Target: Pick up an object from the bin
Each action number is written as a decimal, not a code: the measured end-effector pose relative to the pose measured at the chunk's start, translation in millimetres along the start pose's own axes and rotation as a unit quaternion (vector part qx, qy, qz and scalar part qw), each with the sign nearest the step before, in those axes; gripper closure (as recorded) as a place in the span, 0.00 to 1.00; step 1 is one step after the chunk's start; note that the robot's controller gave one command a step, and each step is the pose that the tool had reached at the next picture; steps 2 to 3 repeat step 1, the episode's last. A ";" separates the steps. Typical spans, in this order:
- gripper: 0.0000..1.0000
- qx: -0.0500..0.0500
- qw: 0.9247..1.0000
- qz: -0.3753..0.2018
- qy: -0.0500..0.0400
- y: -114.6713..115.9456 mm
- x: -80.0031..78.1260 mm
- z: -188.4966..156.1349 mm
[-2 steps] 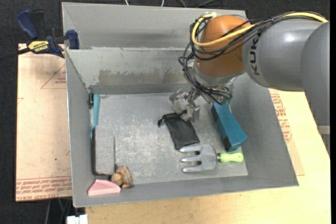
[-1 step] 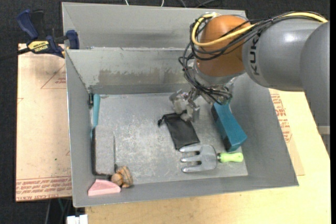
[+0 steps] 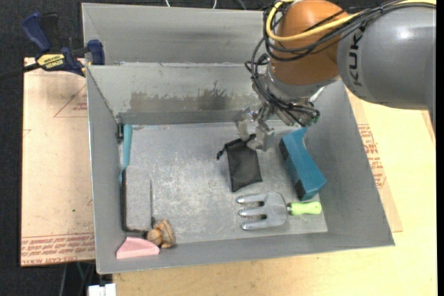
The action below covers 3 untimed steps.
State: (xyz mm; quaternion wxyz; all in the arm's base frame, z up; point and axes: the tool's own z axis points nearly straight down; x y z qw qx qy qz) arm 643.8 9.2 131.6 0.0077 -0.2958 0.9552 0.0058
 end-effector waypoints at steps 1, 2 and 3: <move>1.00 0.002 1.000 -0.022 -0.004 -7.2 -3.4 -48.0; 1.00 0.002 1.000 -0.022 -0.004 -7.2 -3.4 -48.0; 1.00 0.002 1.000 -0.022 -0.004 -7.2 -3.4 -48.0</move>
Offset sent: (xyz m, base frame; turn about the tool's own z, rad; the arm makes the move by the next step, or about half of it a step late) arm -0.0148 0.0051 0.2116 -0.0487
